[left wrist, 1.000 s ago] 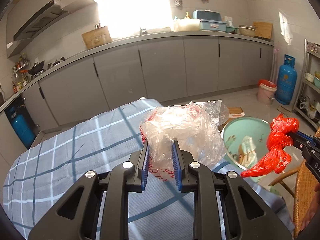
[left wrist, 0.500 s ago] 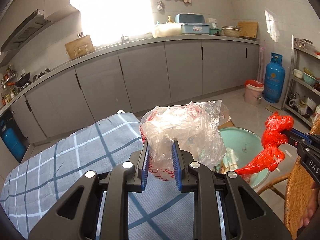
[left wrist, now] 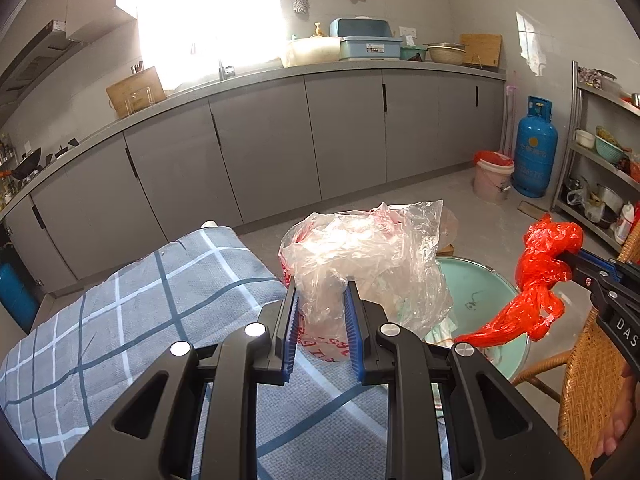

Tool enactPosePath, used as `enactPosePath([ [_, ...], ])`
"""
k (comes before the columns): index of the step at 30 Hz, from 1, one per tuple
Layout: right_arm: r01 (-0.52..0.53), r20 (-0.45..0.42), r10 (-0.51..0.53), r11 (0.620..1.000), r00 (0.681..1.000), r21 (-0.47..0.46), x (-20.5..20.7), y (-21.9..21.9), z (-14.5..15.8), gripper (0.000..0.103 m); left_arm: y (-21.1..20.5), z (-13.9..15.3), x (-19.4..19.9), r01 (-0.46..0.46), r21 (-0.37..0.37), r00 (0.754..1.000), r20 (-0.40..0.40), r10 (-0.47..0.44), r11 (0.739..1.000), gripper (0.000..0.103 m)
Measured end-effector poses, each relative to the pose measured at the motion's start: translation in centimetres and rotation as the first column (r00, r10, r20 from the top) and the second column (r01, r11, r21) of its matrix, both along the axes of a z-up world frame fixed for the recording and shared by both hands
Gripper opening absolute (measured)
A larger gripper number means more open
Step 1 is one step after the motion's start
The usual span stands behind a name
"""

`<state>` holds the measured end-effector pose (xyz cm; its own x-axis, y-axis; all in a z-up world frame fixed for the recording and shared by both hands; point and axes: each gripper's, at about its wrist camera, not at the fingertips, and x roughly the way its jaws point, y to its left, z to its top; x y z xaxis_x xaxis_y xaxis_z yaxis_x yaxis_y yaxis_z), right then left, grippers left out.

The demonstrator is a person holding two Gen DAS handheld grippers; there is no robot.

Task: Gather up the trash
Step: 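Lift and carry the red bag and clear bag over the green basin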

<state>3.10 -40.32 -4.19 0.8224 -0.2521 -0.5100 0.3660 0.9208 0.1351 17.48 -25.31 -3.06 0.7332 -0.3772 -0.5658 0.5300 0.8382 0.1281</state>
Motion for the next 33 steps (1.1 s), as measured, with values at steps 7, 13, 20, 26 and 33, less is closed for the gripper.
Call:
enactPosePath([
  [7,0.017,-0.016,-0.017,1.0,1.0,0.004,0.5,-1.0,-0.7,0.008,-1.9,-1.3,0.7,0.018,0.013,0.999,-0.027,-0.018,1.0,0.022],
  [13,0.025,-0.029,-0.025,1.0,0.999,0.004,0.9,-1.8,-1.3,0.008,-3.2,-2.4,1.2,0.031,0.028,0.999,-0.041,-0.03,0.999,0.022],
  [20,0.027,-0.05,-0.026,1.0,0.998,0.008,1.9,-2.5,-2.1,0.008,-4.6,-3.4,2.0,0.047,0.044,0.997,-0.057,-0.044,0.998,0.022],
  [26,0.032,-0.07,-0.031,0.999,0.997,0.017,3.0,-3.2,-2.9,0.008,-6.1,-4.6,2.5,0.067,0.071,0.996,-0.064,-0.062,0.995,0.022],
  [33,0.033,-0.097,-0.031,0.999,0.995,0.022,4.1,-4.1,-4.0,0.008,-7.0,-6.5,3.2,0.075,0.093,0.994,-0.091,-0.066,0.993,0.022],
])
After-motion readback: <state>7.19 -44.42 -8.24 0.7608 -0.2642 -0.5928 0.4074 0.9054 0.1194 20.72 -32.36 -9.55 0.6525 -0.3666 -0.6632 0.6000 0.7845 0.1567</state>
